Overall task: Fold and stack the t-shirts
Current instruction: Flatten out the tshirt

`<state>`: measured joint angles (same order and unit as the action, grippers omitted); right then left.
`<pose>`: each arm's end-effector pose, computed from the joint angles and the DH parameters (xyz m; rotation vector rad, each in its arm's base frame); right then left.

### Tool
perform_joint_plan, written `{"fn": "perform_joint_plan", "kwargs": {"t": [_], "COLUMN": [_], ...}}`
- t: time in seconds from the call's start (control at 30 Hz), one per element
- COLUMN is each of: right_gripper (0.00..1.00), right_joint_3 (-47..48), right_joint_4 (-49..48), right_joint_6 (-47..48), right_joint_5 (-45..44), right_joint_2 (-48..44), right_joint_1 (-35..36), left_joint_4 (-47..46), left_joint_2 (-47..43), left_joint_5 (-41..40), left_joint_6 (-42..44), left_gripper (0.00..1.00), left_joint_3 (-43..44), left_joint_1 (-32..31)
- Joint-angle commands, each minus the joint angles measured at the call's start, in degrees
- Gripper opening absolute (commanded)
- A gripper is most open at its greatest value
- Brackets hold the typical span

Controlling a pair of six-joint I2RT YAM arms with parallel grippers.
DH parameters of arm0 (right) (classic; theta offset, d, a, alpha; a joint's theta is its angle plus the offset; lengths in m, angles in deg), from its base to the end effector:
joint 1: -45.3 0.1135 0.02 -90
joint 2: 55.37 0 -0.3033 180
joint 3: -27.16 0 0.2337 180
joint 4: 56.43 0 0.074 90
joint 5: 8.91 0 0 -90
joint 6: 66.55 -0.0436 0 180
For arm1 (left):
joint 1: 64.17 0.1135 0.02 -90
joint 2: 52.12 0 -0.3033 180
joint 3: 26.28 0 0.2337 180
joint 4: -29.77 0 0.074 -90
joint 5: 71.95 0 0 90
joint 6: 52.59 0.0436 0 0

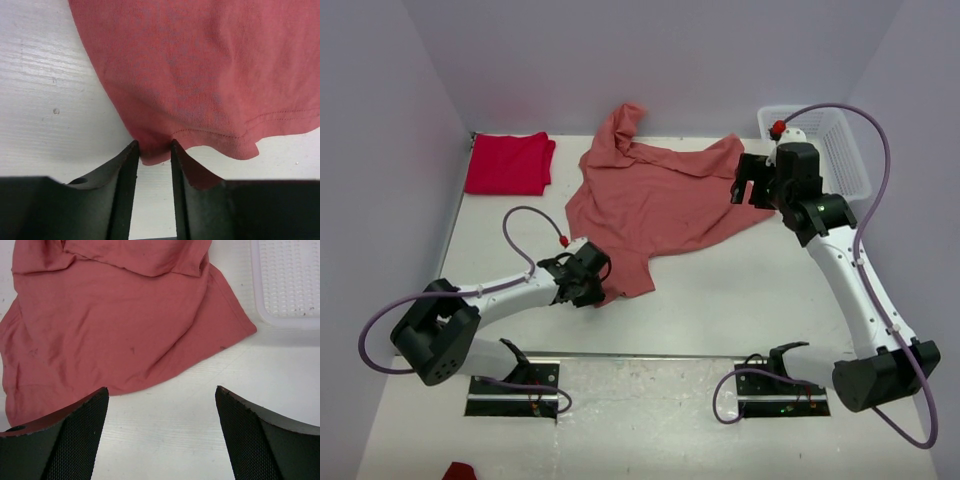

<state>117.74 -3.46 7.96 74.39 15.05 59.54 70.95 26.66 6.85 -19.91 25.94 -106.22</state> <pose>0.2303 0.0532 0.4162 0.0918 2.1424 0.1785 0.1648 -0.1372 0.1984 -0.4155 2.7024 -0.2367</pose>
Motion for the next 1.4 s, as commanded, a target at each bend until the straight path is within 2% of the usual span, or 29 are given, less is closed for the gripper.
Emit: {"fn": "perform_joint_plan", "kwargs": {"t": [0.0,0.13,0.3,0.4,0.63,0.9,1.1,1.33,1.37], "right_gripper": [0.88,0.88,0.88,0.88,0.88,0.89,0.89,0.89,0.89], "right_joint_3": [-0.03,-0.29,-0.47,-0.64,-1.00,-1.08,-1.43,-1.08,-1.08], "right_joint_4": [-2.14,-2.14,-2.40,-2.49,-2.58,-2.93,-3.02,-2.58,-2.40], "right_joint_6": [-0.77,-0.60,-0.51,-0.51,-0.34,-0.51,-0.60,-0.42,-0.34], "right_joint_5": [-1.47,-1.56,-1.65,-1.65,-1.91,-1.48,-1.39,-1.39,-1.39], "right_joint_2": [-2.21,-2.12,-2.30,-2.30,-2.21,-1.86,-1.42,-1.24,-1.24], "right_joint_1": [0.17,0.09,0.09,0.17,0.09,0.09,0.09,0.09,0.09], "left_joint_4": [0.50,0.41,-0.20,-0.20,3.04,15.26,11.67,5.61,5.34], "left_joint_2": [2.60,2.43,2.52,2.52,0.24,-7.06,-4.35,5.66,6.64], "left_joint_5": [1.27,1.62,2.24,2.50,1.28,-4.17,-5.24,-3.92,-3.57], "left_joint_6": [-2.71,-3.24,-3.76,-3.59,-4.20,-7.37,-3.24,1.94,2.21], "left_gripper": [0.31,0.15,0.11,0.00,0.00,0.00,0.00,0.00,0.05], "left_joint_3": [-4.12,-5.00,-5.70,-5.44,-4.12,2.46,5.90,11.69,12.14], "left_joint_1": [-0.23,-0.32,-0.32,-0.32,-0.32,-0.32,-0.23,-0.32,-0.23]}}
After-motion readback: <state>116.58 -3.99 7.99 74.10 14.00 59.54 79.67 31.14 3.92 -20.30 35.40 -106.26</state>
